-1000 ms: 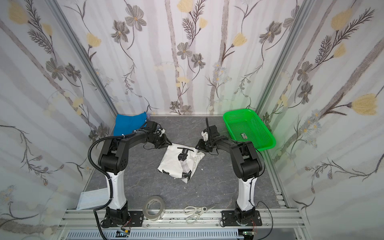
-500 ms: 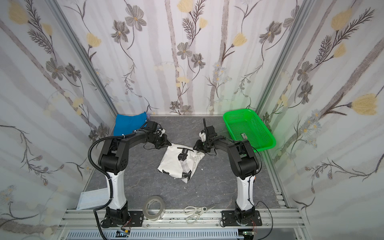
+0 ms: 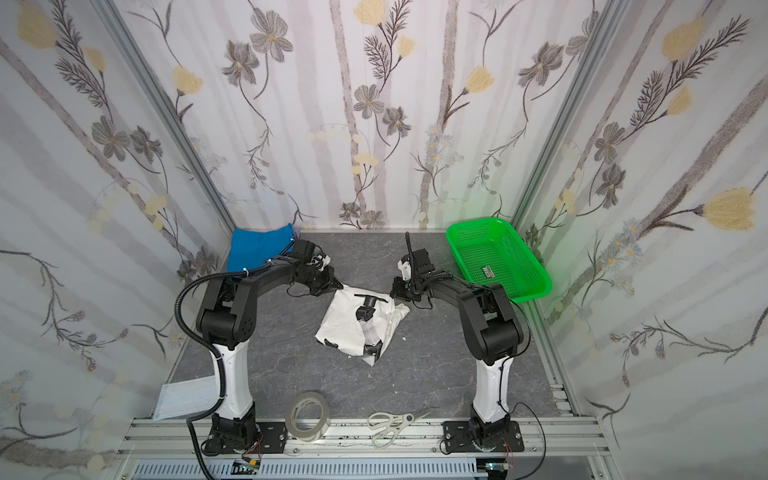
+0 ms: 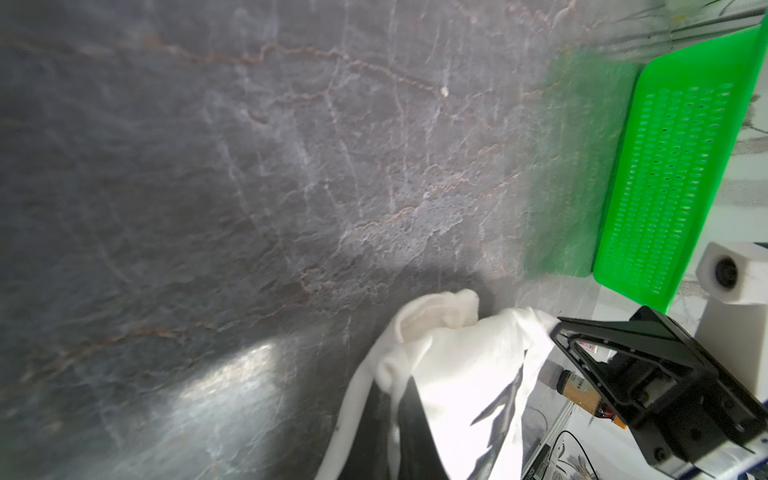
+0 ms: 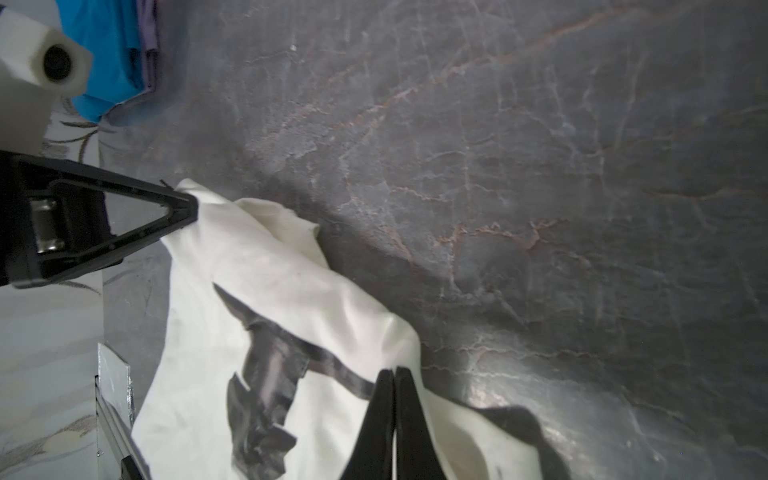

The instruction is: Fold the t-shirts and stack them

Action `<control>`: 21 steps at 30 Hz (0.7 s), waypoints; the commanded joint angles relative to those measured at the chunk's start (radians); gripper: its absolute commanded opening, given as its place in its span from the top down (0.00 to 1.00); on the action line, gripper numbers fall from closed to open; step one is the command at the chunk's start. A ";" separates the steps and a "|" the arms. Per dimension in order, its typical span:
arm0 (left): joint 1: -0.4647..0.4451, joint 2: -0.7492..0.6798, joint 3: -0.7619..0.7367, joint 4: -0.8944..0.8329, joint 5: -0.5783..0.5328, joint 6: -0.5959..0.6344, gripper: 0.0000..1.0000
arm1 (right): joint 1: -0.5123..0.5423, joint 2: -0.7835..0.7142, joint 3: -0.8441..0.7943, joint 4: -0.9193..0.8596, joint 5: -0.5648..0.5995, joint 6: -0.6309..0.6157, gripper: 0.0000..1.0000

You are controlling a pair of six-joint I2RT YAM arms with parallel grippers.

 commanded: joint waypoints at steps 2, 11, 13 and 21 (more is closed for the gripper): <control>0.000 -0.039 0.013 0.000 0.008 0.020 1.00 | 0.018 -0.084 -0.031 0.042 -0.015 0.002 1.00; -0.011 -0.061 0.003 0.033 0.042 0.003 1.00 | 0.069 -0.312 -0.299 0.149 0.037 0.187 1.00; -0.015 -0.062 0.011 0.036 0.049 -0.002 1.00 | 0.080 -0.367 -0.356 0.183 0.049 0.228 1.00; -0.033 -0.114 -0.002 0.033 0.048 -0.003 1.00 | 0.153 -0.605 -0.447 0.185 0.099 0.296 1.00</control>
